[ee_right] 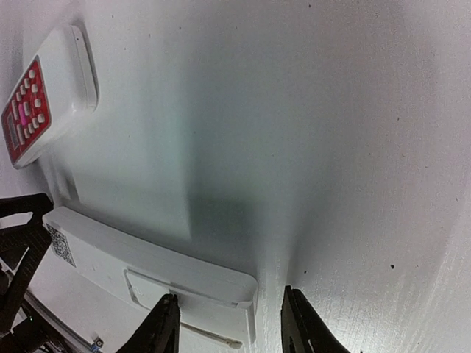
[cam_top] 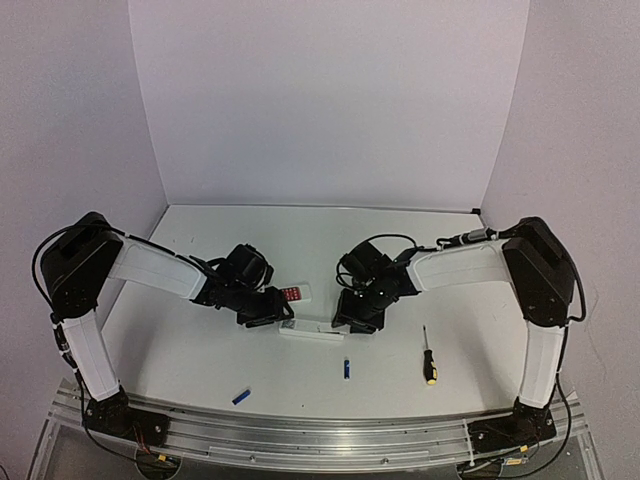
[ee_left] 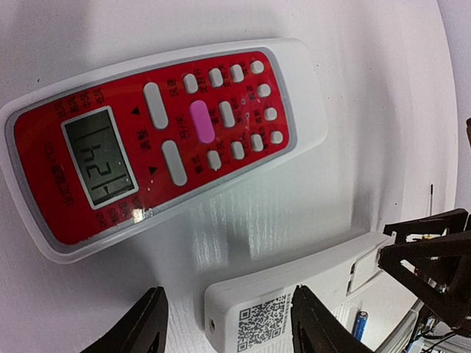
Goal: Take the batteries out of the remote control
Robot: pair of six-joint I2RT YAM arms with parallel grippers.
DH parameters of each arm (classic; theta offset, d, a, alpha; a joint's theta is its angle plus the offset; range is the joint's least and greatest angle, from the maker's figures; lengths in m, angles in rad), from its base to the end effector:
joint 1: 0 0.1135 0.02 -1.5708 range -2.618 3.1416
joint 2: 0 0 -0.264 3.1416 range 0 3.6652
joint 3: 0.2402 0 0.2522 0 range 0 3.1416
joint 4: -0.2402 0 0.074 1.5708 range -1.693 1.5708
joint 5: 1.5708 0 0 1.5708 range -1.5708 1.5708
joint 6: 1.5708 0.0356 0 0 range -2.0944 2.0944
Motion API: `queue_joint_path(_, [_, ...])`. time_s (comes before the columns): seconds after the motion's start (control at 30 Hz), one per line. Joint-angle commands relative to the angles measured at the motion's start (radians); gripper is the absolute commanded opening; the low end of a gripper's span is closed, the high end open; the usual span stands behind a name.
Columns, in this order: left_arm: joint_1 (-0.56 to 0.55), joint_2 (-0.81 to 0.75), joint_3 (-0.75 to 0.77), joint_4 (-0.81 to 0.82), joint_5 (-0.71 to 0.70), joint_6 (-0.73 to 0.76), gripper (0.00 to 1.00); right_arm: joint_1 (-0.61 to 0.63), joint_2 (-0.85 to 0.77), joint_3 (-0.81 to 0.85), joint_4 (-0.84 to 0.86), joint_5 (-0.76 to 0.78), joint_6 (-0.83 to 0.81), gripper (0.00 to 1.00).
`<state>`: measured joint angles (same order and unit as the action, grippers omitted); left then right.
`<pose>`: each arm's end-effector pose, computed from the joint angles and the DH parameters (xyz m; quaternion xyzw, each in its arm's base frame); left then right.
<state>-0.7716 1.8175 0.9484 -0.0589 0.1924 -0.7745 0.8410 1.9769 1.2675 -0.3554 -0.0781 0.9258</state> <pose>0.2488 -0.2515 0.1339 0.0290 0.9444 -0.2848 0.1614 0.2662 0.3017 0.1462 0.0312 0.9670 0.2173 0.1295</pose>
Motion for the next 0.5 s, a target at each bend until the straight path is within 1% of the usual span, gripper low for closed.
queue_joint_path(0.0, [-0.008,0.021,0.018,-0.026,-0.028,0.002,0.57,0.0,0.028,0.016,0.021,-0.014,0.033,0.42])
queue_joint_path(0.2, [-0.009,0.021,0.009,-0.027,-0.036,-0.005,0.57,0.0,0.03,0.0,0.025,0.002,0.051,0.39])
queue_joint_path(0.37, [-0.009,0.017,0.003,-0.029,-0.045,-0.01,0.57,0.001,0.018,-0.012,0.026,-0.007,0.052,0.33])
queue_joint_path(0.47, [-0.01,0.016,0.001,-0.032,-0.05,-0.01,0.57,0.001,0.002,-0.027,0.024,-0.01,0.052,0.32])
